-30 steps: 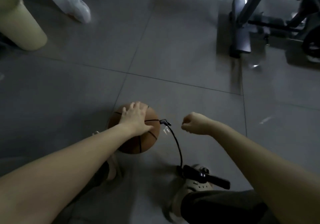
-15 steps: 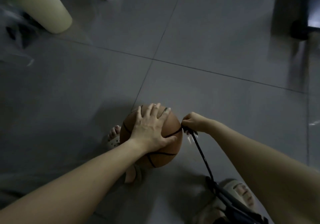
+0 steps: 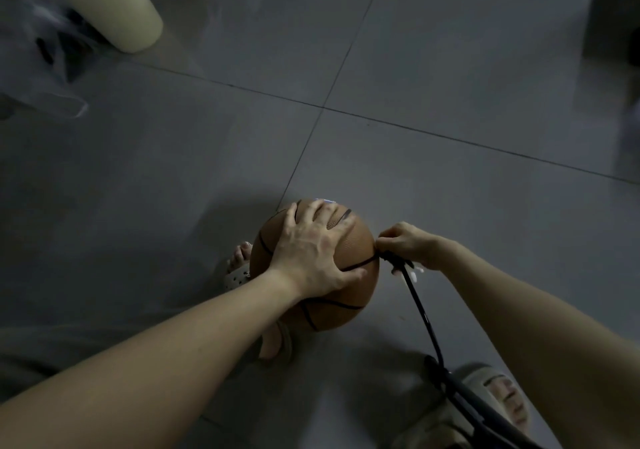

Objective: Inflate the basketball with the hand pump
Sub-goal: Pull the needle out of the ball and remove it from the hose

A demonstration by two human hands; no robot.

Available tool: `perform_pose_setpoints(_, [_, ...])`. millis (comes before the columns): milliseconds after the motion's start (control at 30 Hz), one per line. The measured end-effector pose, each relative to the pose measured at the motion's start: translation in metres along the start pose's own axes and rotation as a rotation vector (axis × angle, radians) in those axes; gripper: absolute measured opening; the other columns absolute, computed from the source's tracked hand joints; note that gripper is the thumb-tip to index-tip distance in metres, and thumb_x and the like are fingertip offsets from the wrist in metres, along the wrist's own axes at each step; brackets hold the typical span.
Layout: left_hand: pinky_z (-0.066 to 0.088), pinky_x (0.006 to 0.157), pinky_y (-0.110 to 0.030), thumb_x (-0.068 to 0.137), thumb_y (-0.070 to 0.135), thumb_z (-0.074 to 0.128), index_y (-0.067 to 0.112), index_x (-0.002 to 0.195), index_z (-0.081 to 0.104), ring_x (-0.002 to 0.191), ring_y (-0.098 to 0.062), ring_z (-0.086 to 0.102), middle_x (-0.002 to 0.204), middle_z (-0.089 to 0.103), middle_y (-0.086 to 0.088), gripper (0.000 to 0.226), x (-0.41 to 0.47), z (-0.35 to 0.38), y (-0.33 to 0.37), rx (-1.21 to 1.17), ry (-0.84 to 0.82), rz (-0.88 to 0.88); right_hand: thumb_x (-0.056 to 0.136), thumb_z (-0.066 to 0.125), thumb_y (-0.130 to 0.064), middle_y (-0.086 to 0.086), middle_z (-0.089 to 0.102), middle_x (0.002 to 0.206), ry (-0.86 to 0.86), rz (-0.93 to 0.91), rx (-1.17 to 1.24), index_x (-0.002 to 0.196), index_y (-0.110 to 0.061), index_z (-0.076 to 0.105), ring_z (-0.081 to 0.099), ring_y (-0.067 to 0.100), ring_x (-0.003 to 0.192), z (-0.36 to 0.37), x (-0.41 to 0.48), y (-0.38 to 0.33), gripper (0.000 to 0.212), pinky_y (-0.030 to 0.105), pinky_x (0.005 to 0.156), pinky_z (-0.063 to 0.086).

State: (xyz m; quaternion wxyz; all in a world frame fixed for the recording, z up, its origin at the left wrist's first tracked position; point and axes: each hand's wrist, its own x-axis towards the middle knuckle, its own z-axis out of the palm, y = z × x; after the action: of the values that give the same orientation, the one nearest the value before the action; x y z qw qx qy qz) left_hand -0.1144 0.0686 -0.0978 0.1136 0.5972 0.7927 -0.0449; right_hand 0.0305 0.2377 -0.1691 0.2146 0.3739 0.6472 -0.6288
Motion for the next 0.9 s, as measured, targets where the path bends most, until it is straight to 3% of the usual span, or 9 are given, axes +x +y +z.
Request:
perform_pose_setpoints(167, [0.013, 0.12, -0.06, 0.069, 0.09, 0.042, 0.038, 0.151, 0.036, 0.149, -0.027, 0.02, 0.16, 0.032, -0.003, 0.097, 0.003, -0.001, -0.001, -0.017, 0.009, -0.016, 0.097, 0.058, -0.015, 0.013, 0.06, 0.077, 0.056, -0.069, 0.074, 0.081, 0.004, 0.066, 0.066, 0.025, 0.067, 0.004, -0.003, 0.003, 0.027, 0.05, 0.073, 0.062])
perform_pose_setpoints(367, [0.016, 0.119, -0.06, 0.068, 0.091, 0.043, 0.039, 0.151, 0.037, 0.148, -0.026, 0.022, 0.159, 0.034, -0.001, 0.098, -0.002, -0.002, -0.009, -0.024, 0.014, -0.014, 0.099, 0.057, -0.014, 0.015, 0.062, 0.081, 0.038, -0.087, 0.148, 0.085, 0.009, 0.068, 0.067, 0.023, 0.068, 0.004, -0.004, 0.005, 0.029, 0.043, 0.071, 0.062])
perform_pose_setpoints(533, [0.016, 0.119, -0.059, 0.067, 0.091, 0.045, 0.04, 0.15, 0.04, 0.148, -0.024, 0.023, 0.158, 0.035, 0.0, 0.098, -0.003, -0.002, -0.012, -0.044, 0.023, -0.016, 0.096, 0.057, -0.012, 0.018, 0.057, 0.079, 0.059, -0.085, 0.212, 0.092, 0.021, 0.062, 0.062, 0.025, 0.068, 0.006, -0.003, 0.011, 0.033, 0.047, 0.072, 0.062])
perform_pose_setpoints(900, [0.017, 0.12, -0.057, 0.067, 0.092, 0.046, 0.04, 0.149, 0.041, 0.147, -0.024, 0.024, 0.158, 0.035, 0.001, 0.097, -0.004, -0.002, -0.02, -0.059, 0.026, -0.007, 0.098, 0.057, -0.013, 0.014, 0.062, 0.081, 0.046, -0.085, 0.251, 0.098, 0.014, 0.068, 0.063, 0.021, 0.069, 0.005, -0.006, 0.011, 0.029, 0.043, 0.072, 0.062])
